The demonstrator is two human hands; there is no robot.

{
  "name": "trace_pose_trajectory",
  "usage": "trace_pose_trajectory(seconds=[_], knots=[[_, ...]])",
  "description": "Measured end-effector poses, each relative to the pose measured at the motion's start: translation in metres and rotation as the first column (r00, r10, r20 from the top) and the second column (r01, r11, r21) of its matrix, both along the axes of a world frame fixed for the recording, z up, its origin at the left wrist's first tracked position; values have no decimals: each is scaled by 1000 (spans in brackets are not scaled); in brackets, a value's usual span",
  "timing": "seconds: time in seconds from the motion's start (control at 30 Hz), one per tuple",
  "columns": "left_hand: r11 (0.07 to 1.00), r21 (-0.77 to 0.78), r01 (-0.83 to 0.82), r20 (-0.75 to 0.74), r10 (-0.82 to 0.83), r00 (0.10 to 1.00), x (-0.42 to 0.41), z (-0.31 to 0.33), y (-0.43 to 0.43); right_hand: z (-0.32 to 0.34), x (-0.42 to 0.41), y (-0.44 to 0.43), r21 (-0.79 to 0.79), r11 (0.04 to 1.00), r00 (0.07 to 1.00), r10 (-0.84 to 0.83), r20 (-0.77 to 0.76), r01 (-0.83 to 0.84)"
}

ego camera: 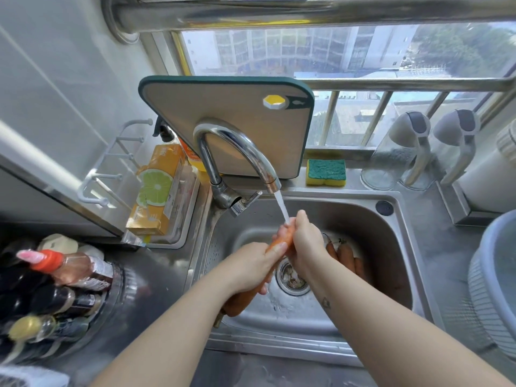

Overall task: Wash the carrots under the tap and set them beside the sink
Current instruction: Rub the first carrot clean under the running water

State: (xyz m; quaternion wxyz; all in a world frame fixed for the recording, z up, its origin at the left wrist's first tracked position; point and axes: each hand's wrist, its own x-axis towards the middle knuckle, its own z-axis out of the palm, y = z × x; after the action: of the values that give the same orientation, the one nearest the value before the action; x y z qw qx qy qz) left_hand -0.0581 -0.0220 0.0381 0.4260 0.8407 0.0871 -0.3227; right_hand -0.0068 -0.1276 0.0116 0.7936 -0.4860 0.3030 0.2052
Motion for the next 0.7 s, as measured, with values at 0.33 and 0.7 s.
trace_pose_trajectory(seconds=[0.33,0.7], knots=[[991,124,44,-44,-39,998,-11,8,14,-8,-16,-11,-130,979,966,177,190,-154],[975,211,69,-43,-62,997,-24,14,28,-4,-18,-2,-328,920,910,311,275,-215]])
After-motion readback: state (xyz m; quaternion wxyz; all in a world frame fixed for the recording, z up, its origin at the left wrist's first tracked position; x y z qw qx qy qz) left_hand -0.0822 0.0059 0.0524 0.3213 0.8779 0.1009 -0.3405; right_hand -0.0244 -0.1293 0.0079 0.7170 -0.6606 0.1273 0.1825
